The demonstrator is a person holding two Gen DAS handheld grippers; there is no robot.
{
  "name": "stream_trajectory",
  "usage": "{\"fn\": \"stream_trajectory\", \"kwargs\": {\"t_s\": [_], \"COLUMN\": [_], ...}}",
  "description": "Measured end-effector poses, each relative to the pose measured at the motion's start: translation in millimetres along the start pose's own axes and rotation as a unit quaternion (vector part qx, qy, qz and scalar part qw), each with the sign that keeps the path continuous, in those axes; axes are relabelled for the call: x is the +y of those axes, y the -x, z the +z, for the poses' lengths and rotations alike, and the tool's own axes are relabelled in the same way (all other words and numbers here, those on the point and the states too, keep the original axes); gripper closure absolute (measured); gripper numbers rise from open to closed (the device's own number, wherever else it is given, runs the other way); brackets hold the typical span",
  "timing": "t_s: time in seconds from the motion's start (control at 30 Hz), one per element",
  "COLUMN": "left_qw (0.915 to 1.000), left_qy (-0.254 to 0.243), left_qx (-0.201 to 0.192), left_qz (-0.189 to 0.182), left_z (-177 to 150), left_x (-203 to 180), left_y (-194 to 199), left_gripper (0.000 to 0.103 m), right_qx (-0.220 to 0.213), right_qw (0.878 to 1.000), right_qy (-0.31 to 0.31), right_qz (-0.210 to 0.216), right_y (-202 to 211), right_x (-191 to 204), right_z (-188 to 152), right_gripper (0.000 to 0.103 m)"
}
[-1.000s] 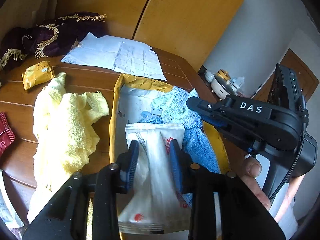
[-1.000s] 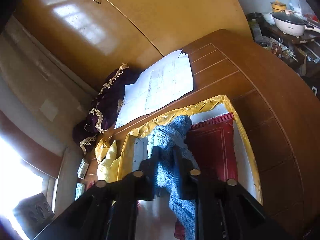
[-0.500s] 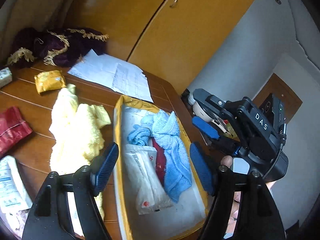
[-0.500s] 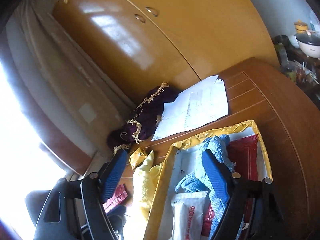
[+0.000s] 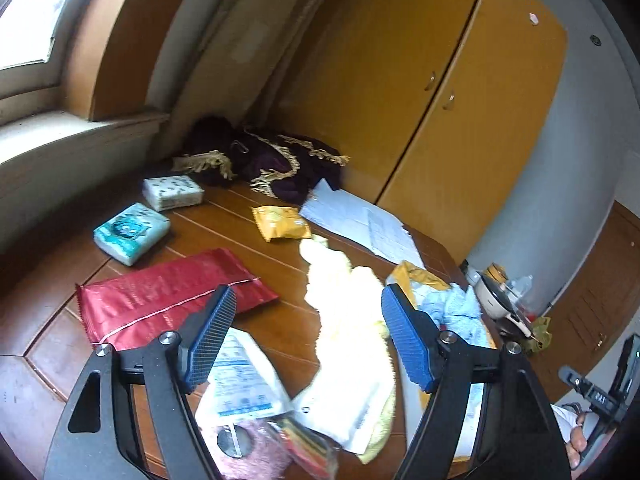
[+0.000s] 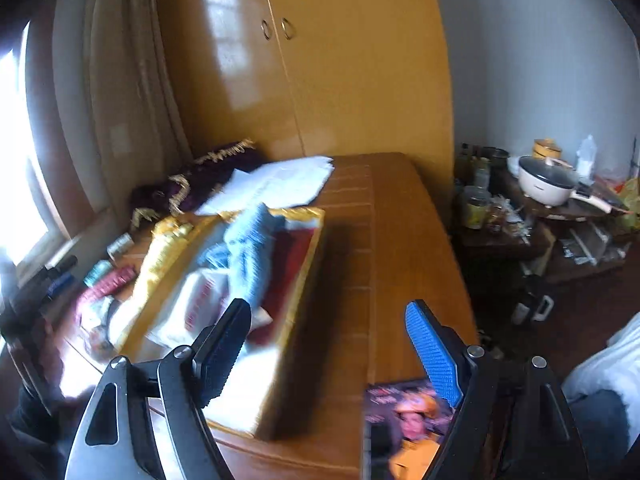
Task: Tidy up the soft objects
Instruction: 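Move both open tools back over the remaining pile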
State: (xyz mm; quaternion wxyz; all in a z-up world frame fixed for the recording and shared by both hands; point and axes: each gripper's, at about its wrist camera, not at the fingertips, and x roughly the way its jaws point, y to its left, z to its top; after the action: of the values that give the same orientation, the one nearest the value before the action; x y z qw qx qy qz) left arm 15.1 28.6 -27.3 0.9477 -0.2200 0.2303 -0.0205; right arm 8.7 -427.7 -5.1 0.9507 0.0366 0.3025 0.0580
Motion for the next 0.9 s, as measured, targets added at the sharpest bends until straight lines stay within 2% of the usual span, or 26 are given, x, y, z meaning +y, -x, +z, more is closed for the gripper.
{"fn": "stream_trajectory", "kwargs": {"t_s": [0.1, 0.2, 0.37, 0.5, 0.57, 0.67, 0.73, 0.8, 0.9], "left_qw": [0.9996, 0.9986, 0.998, 0.9981, 0.9986, 0.9991, 0.9992, 0.9992, 0.999], "left_qy": [0.026, 0.049, 0.055, 0.057, 0.048, 0.036, 0.032, 0.034, 0.04], "left_qx": [0.002, -0.004, -0.006, 0.001, 0.005, 0.0, -0.004, -0.001, 0.004], "left_qz": [0.014, 0.02, 0.03, 0.024, 0.023, 0.022, 0.023, 0.021, 0.017], "left_z": [3.5, 6.9, 5.5, 4.4, 3.8, 2.5, 2.0, 2.1, 2.7], "left_x": [19.7, 32.8, 39.8, 40.1, 37.3, 32.4, 30.5, 31.2, 33.0], "left_y": [-4.1, -3.8, -7.6, -11.5, -13.5, -11.9, -9.9, -10.1, -11.5], "left_gripper": [0.028, 0.028, 0.028, 0.028, 0.028, 0.028, 0.028, 0.028, 0.028], "right_qx": [0.062, 0.107, 0.049, -0.003, -0.016, -0.027, -0.019, -0.013, 0.03], "right_qw": [0.996, 0.991, 0.996, 1.0, 0.999, 0.991, 0.985, 0.981, 0.977], "right_qy": [-0.013, -0.033, -0.029, 0.017, 0.026, 0.048, 0.069, 0.088, 0.057], "right_qz": [-0.062, -0.075, -0.068, -0.009, 0.044, 0.125, 0.158, 0.171, 0.202], "right_y": [-25.1, -57.5, -55.9, -44.6, -44.8, -51.8, -63.9, -79.9, -114.3], "right_x": [-32.0, -48.5, -27.4, 38.5, 75.8, 140.7, 184.2, 220.9, 254.4], "right_z": [-20.3, -22.7, 23.8, 48.9, 55.6, 62.8, 70.7, 78.3, 82.9], "right_gripper": [0.021, 0.027, 0.026, 0.026, 0.026, 0.026, 0.026, 0.026, 0.026]}}
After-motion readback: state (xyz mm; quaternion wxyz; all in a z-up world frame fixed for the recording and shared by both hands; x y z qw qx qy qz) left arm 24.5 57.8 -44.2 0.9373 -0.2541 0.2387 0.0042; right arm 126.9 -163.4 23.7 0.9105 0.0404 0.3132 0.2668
